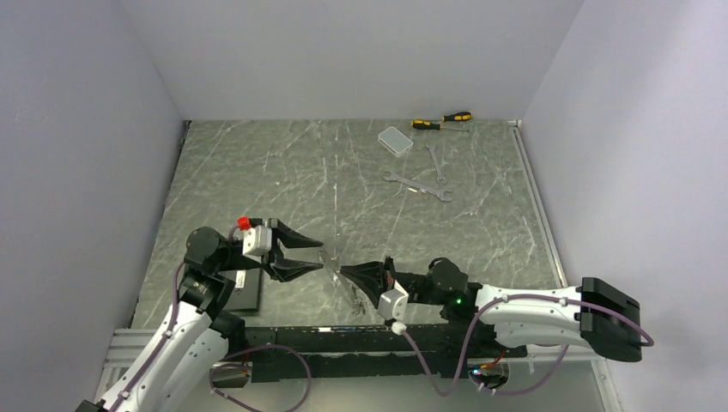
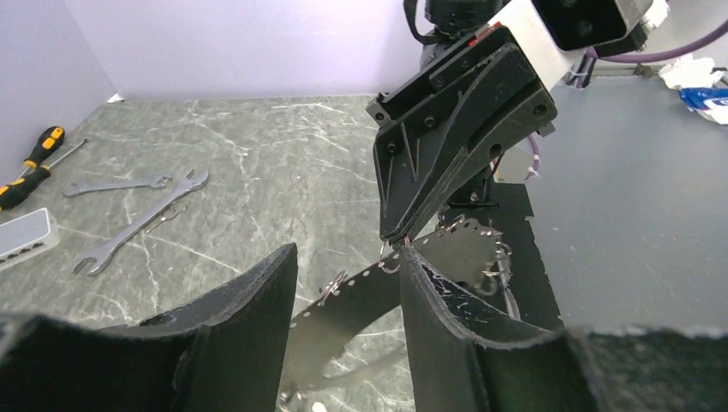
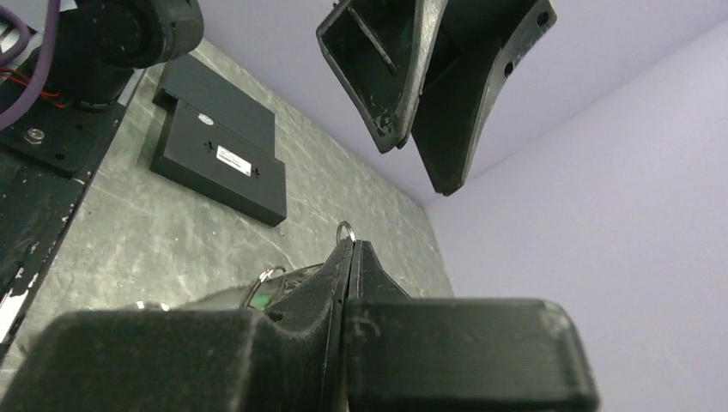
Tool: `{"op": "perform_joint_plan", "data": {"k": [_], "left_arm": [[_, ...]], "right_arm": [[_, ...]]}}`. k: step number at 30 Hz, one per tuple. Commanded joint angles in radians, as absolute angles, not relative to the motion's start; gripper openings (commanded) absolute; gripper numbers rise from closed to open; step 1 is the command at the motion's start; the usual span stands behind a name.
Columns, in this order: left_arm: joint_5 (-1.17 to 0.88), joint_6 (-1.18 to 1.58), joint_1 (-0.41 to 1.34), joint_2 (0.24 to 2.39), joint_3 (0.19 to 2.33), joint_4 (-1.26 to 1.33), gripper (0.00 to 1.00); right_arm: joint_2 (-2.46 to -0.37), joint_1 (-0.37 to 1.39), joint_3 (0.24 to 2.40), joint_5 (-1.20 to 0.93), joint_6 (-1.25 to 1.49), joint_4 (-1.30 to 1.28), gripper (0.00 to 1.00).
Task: Put the keys on the keyring
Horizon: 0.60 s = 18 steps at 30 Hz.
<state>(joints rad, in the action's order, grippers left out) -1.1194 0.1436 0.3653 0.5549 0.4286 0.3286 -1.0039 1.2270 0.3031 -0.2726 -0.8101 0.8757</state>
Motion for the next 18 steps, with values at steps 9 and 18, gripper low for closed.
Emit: {"op": "perform_joint_plan", "data": {"k": [9,18], "left_arm": [[-1.144,-0.055,0.417,0.565,0.443,0.219,0.48],[-1.112,-0.173,0.431,0.585,0.49,0.071,0.43]], "right_arm": [[-0.995,1.155,0.439,-0.465,-0.888,0.776,0.0],[-0.947,1.064,0.461,-0.644,-0.792,0.698,0.0]]}}
